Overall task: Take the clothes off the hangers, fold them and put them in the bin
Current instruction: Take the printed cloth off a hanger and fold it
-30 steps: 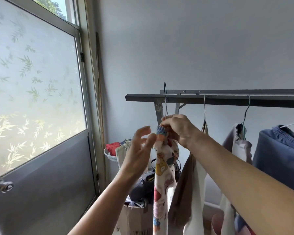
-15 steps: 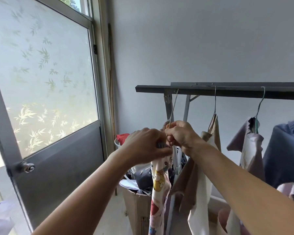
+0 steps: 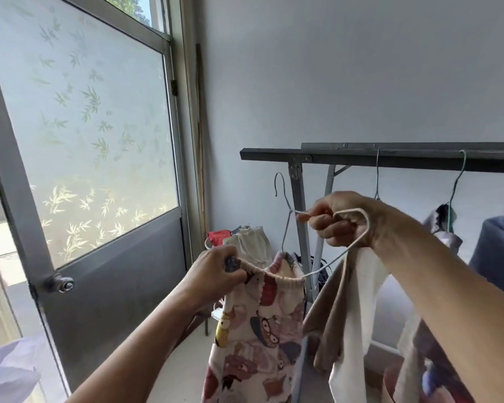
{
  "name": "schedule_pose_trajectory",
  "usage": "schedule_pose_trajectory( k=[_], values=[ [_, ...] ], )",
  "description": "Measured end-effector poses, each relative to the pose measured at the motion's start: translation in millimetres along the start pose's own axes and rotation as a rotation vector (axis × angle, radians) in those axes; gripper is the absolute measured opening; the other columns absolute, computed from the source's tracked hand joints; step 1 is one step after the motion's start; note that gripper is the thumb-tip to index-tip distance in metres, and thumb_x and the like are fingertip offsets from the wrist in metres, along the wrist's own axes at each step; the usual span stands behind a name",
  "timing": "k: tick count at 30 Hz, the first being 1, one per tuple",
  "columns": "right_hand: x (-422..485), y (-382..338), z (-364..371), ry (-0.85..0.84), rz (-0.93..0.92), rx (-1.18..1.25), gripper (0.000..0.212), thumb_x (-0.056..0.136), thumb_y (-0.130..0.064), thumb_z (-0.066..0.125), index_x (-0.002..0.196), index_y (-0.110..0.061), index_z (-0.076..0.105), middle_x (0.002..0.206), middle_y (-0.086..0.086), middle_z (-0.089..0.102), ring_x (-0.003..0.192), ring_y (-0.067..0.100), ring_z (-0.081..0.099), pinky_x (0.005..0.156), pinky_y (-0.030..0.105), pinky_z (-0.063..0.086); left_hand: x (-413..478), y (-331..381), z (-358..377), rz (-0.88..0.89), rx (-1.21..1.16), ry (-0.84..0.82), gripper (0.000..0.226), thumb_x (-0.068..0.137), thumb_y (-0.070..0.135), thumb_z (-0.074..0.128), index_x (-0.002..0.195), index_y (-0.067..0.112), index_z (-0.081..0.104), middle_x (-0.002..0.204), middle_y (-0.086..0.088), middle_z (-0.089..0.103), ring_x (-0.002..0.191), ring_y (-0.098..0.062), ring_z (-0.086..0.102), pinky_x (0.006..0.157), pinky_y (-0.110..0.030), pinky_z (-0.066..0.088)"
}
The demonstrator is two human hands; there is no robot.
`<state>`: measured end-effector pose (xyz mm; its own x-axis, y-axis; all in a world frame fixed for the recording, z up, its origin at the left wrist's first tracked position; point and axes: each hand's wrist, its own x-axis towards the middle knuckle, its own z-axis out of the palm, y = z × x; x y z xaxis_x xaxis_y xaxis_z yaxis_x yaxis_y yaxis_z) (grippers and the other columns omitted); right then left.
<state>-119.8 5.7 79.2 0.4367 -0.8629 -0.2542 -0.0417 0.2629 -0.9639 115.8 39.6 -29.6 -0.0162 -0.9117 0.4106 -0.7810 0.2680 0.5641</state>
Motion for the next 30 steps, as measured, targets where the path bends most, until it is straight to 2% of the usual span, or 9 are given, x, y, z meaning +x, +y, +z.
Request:
schedule_pose_trajectory(
  k=[5, 9, 12, 14, 18, 22, 26, 28, 30],
  values=[
    [-17, -17, -20, -0.091, -0.004, 0.019, 0.023, 0.099, -0.007, 0.027, 0.09, -0.005, 0.048, 0.038, -0.004, 0.031, 0.019, 0.002, 0.022, 0.023, 0.009, 0.015, 13, -15, -7, -0.061, 0.032, 0.119, 0.017, 0.078, 0.017, 0.066, 0.069, 0.018, 0.051, 0.067, 0.003, 0.056, 0.066, -0.017, 0.052, 0.061, -0.036, 0.044],
    [-27, -21, -22, -0.157, -0.01, -0.183, 0.026, 0.099, -0.005, 0.024, 0.106, -0.002, 0.049, 0.042, -0.002, 0.033, 0.021, 0.003, 0.022, 0.028, 0.008, 0.015, 20, -17, -8, -0.074, 0.107, 0.136, 0.013, 0.08, 0.014, 0.057, 0.075, 0.024, 0.05, 0.073, 0.003, 0.058, 0.07, -0.017, 0.055, 0.056, -0.029, 0.038],
    [-29, -25, -26, -0.25, -0.052, -0.014, 0.018, 0.091, -0.006, 0.033, 0.096, -0.002, 0.049, 0.039, -0.003, 0.035, 0.019, 0.003, 0.025, 0.025, 0.008, 0.016, 22, -21, -7, -0.011, 0.204, 0.152, 0.019, 0.084, 0.013, 0.052, 0.078, 0.031, 0.059, 0.086, 0.009, 0.058, 0.082, -0.019, 0.059, 0.065, -0.029, 0.041],
    [-28, -27, -33, -0.246, -0.097, 0.107, 0.015, 0.085, -0.008, 0.036, 0.091, -0.003, 0.049, 0.037, -0.004, 0.035, 0.017, 0.002, 0.026, 0.022, 0.008, 0.015, 23, -28, -9, 0.019, 0.28, 0.177, 0.034, 0.09, 0.015, 0.047, 0.098, 0.039, 0.07, 0.09, 0.01, 0.055, 0.085, -0.018, 0.06, 0.067, -0.031, 0.047],
    [-30, -29, -45, -0.297, -0.101, 0.125, 0.008, 0.085, -0.004, 0.048, 0.092, -0.001, 0.051, 0.037, -0.004, 0.035, 0.018, 0.002, 0.023, 0.021, 0.009, 0.018, 28, -42, -12, -0.001, 0.488, 0.172, 0.051, 0.096, 0.013, 0.04, 0.135, 0.043, 0.053, 0.113, 0.008, 0.06, 0.1, -0.018, 0.061, 0.076, -0.031, 0.051],
    [-32, -28, -54, -0.468, -0.07, 0.093, 0.051, 0.059, -0.002, 0.084, 0.101, 0.0, 0.056, 0.043, 0.0, 0.037, 0.021, 0.005, 0.032, 0.023, 0.012, 0.025, 31, -41, -16, -0.149, 0.534, 0.081, 0.059, 0.089, 0.008, 0.041, 0.144, 0.029, 0.045, 0.138, -0.001, 0.057, 0.113, -0.025, 0.061, 0.083, -0.033, 0.051],
    [-17, -15, -34, -0.348, -0.169, 0.07, 0.017, 0.085, -0.004, 0.053, 0.102, -0.003, 0.052, 0.04, -0.004, 0.031, 0.022, 0.003, 0.019, 0.026, 0.009, 0.017, 35, -16, -11, -0.024, 0.35, 0.038, 0.047, 0.087, 0.014, 0.043, 0.127, 0.035, 0.056, 0.125, 0.0, 0.065, 0.103, -0.026, 0.064, 0.08, -0.037, 0.053],
    [-10, -6, -20, -0.279, -0.148, -0.044, 0.022, 0.097, -0.002, 0.028, 0.104, -0.002, 0.05, 0.042, -0.005, 0.026, 0.023, 0.001, 0.018, 0.03, 0.01, 0.01, 36, 1, -1, 0.083, 0.302, 0.034, 0.035, 0.086, 0.016, 0.045, 0.114, 0.032, 0.06, 0.12, 0.006, 0.066, 0.1, -0.021, 0.064, 0.079, -0.037, 0.054],
    [-12, -5, -15, -0.284, -0.132, -0.111, 0.027, 0.1, -0.002, 0.024, 0.106, -0.002, 0.05, 0.044, -0.005, 0.023, 0.023, 0.001, 0.019, 0.033, 0.01, 0.008, 37, 8, 7, 0.08, 0.389, 0.044, 0.035, 0.089, 0.015, 0.047, 0.118, 0.03, 0.059, 0.12, 0.008, 0.064, 0.1, -0.02, 0.064, 0.073, -0.031, 0.051]
  ],
)
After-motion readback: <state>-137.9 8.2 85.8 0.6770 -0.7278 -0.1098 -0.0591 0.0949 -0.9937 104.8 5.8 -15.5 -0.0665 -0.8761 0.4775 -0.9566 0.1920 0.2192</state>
